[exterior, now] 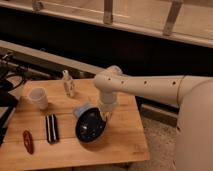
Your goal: Pick up the ceramic bowl
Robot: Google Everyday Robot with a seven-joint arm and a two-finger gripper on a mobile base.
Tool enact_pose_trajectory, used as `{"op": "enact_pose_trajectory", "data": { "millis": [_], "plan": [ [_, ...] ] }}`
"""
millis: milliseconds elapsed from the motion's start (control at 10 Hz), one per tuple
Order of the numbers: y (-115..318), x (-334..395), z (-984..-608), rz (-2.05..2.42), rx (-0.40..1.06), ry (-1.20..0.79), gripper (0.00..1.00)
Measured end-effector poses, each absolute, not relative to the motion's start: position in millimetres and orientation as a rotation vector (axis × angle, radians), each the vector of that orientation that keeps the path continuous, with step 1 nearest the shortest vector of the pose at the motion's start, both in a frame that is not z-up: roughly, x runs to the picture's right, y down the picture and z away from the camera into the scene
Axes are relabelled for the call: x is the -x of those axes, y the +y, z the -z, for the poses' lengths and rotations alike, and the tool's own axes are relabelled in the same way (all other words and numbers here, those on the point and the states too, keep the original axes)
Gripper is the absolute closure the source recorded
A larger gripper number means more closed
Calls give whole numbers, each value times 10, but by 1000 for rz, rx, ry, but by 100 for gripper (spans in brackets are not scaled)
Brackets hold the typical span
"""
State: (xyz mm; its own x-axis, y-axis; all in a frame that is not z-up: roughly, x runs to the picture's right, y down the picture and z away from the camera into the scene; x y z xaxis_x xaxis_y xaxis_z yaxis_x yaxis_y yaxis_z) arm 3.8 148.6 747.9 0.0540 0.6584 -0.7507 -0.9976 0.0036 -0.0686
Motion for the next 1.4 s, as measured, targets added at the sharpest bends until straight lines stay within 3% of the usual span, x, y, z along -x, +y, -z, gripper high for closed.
{"op": "enact_pose_trajectory", "data": {
  "millis": [400, 1400],
  "plan": [
    [1214, -32, -7195, -1429, 721, 602, 97],
    [1114, 16, -7140, -1417, 735, 577, 97]
  ]
}}
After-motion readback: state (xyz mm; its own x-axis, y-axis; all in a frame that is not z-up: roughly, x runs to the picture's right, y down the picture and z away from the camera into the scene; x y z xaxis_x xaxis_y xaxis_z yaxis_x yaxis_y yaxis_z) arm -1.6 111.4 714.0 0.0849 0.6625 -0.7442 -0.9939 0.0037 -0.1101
